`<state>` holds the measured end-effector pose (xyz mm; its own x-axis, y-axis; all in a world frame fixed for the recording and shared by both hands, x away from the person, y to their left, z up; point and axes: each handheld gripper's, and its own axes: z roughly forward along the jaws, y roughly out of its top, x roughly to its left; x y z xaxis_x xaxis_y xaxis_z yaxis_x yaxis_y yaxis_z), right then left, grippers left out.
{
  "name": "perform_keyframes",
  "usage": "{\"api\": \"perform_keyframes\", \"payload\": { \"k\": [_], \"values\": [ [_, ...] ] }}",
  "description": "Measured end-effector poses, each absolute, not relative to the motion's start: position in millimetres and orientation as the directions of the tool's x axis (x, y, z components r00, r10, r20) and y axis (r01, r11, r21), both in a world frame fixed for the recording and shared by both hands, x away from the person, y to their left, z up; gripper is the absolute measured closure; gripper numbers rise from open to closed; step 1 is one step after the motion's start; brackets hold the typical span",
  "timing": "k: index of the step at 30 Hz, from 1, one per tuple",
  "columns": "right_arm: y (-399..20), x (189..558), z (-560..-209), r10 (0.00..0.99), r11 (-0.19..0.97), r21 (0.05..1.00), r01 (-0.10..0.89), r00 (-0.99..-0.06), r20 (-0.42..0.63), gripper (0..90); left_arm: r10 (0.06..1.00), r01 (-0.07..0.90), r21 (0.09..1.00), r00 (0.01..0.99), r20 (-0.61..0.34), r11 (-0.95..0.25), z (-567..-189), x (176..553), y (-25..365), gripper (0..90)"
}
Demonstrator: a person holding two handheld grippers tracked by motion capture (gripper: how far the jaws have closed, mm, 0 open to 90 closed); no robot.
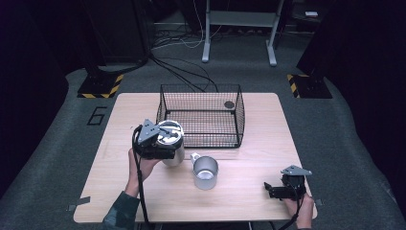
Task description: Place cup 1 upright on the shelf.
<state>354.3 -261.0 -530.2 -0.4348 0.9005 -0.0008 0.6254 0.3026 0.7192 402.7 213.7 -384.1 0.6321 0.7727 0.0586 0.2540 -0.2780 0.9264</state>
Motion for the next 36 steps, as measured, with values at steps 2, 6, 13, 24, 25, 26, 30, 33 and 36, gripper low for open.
{"api": "perform_keyframes", "payload": {
  "k": [2, 6, 13, 24, 25, 26, 30, 33, 36],
  "values": [
    [-261, 354, -530, 0.9, 0.303, 0.719, 0.625, -0.435, -0.001, 0.0, 0.775, 0.243, 0.931, 0.628, 0.064, -0.273, -381, 402, 213, 4.0],
    [-261, 354, -530, 0.9, 0.303, 0.719, 0.626, -0.435, -0.001, 0.0, 0.772, 0.234, 0.932, 0.632, 0.07, -0.276, -377, 402, 214, 4.0],
    [-261, 354, -530, 0.9, 0.303, 0.719, 0.625, -0.435, -0.001, 0.0, 0.77, 0.227, 0.935, 0.634, 0.069, -0.271, -368, 401, 214, 4.0],
    [-261, 354, -530, 0.9, 0.305, 0.72, 0.623, -0.437, -0.004, 0.0, 0.764, 0.203, 0.94, 0.64, 0.086, -0.276, -352, 402, 215, 4.0],
    [-261, 354, -530, 0.9, 0.305, 0.72, 0.623, -0.437, -0.004, 0.0, 0.764, 0.203, 0.94, 0.64, 0.086, -0.276, -352, 402, 215, 4.0],
    [-261, 354, -530, 0.899, 0.308, 0.717, 0.626, -0.438, -0.004, 0.0, 0.766, 0.196, 0.943, 0.637, 0.087, -0.27, -351, 402, 214, 4.0],
    [-262, 355, -530, 0.897, 0.313, 0.719, 0.62, -0.442, -0.01, 0.0, 0.758, 0.186, 0.943, 0.645, 0.093, -0.274, -343, 403, 214, 4.0],
    [-262, 355, -530, 0.897, 0.313, 0.719, 0.62, -0.442, -0.01, 0.0, 0.758, 0.178, 0.946, 0.645, 0.096, -0.272, -339, 404, 213, 4.0],
    [-261, 355, -530, 0.898, 0.31, 0.719, 0.623, -0.439, -0.006, 0.0, 0.757, 0.166, 0.947, 0.645, 0.107, -0.276, -333, 406, 212, 4.0]
  ]
}}
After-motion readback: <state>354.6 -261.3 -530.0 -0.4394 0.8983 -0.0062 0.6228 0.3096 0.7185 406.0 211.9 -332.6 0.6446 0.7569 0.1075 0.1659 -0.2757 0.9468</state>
